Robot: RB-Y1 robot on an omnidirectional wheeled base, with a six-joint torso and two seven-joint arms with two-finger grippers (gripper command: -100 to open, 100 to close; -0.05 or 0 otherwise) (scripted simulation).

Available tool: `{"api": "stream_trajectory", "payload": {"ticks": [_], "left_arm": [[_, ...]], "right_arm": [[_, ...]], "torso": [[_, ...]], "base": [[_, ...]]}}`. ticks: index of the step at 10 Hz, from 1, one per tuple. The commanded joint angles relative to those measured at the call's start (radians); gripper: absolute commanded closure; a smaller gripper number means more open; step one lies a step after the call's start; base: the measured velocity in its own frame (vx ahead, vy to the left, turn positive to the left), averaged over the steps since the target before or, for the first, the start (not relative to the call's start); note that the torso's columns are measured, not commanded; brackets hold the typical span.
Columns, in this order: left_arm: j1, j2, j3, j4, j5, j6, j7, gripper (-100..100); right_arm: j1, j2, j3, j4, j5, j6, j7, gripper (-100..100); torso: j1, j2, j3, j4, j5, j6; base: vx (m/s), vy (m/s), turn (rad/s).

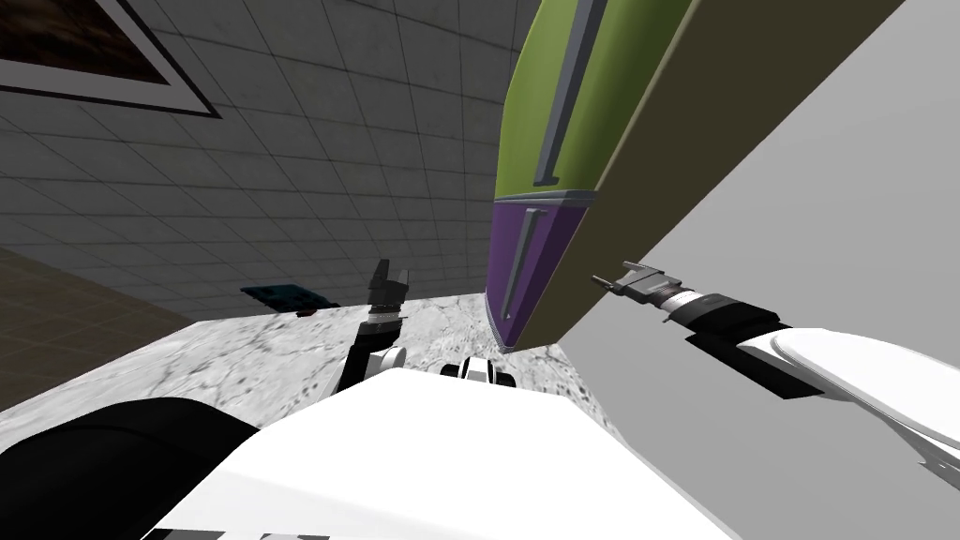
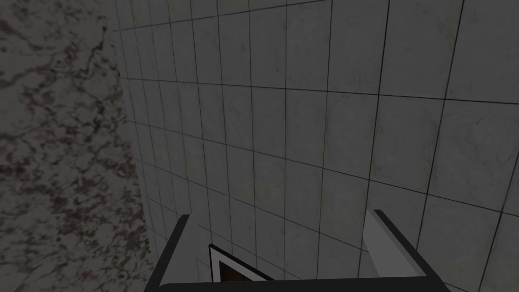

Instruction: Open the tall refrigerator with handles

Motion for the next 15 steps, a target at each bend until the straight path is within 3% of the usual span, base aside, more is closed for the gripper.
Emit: {"api": "stream_trajectory", "payload": {"ticks": [1,2,3,4,7,8,10,11,13,14,15], "left_arm": [[0.0,0.0,0.0,0.0,0.0,0.0,0.0,0],[0.0,0.0,0.0,0.0,0.0,0.0,0.0,0],[0.0,0.0,0.0,0.0,0.0,0.0,0.0,0],[0.0,0.0,0.0,0.0,0.0,0.0,0.0,0],[0.0,0.0,0.0,0.0,0.0,0.0,0.0,0],[0.0,0.0,0.0,0.0,0.0,0.0,0.0,0],[0.0,0.0,0.0,0.0,0.0,0.0,0.0,0],[0.0,0.0,0.0,0.0,0.0,0.0,0.0,0],[0.0,0.0,0.0,0.0,0.0,0.0,0.0,0],[0.0,0.0,0.0,0.0,0.0,0.0,0.0,0],[0.0,0.0,0.0,0.0,0.0,0.0,0.0,0]], "right_arm": [[-0.004,-0.082,-0.04,0.027,0.05,0.004,-0.015,-100],[-0.004,-0.103,-0.04,0.027,0.05,0.004,-0.015,-100],[-0.006,-0.135,-0.068,0.043,0.08,0.004,-0.023,-100],[-0.006,-0.157,-0.068,0.043,0.08,0.004,-0.023,-100],[-0.008,-0.248,-0.124,0.073,0.137,0.002,-0.04,-100],[-0.008,-0.26,-0.124,0.073,0.137,0.002,-0.04,-100],[-0.011,-0.333,-0.176,0.101,0.189,-0.001,-0.056,-100],[-0.011,-0.354,-0.176,0.101,0.189,-0.001,-0.056,-100],[-0.014,-0.421,-0.224,0.125,0.236,-0.005,-0.071,-100],[-0.014,-0.44,-0.224,0.125,0.236,-0.005,-0.071,-100],[-0.015,-0.471,-0.246,0.136,0.257,-0.007,-0.078,-100]], "torso": [[0.0,0.0,0.0,0.0,0.0,0.001],[0.0,0.0,0.0,0.0,0.0,0.0],[0.0,0.0,0.0,0.0,0.0,0.001],[0.0,0.0,0.0,0.0,0.0,0.0],[0.0,0.0,0.0,0.0,0.0,0.001],[0.0,0.0,0.0,0.0,0.0,0.0],[0.0,0.0,0.0,0.0,0.0,0.0],[0.001,0.0,0.0,0.0,0.0,0.0],[0.0,0.0,0.0,0.0,0.0,0.0],[0.003,-0.002,-0.002,0.001,0.004,-0.004],[0.005,-0.004,-0.004,0.0,0.004,-0.004]], "base": [[0.01,0.027,0.104],[0.007,0.021,0.05],[0.004,0.022,0.079],[0.001,0.019,0.061],[0.001,0.025,0.082],[-0.001,0.02,0.057],[-0.001,0.026,0.131],[-0.001,0.025,0.037],[-0.012,0.035,0.094],[-0.018,0.023,0.051],[-0.013,0.018,0.064]]}}
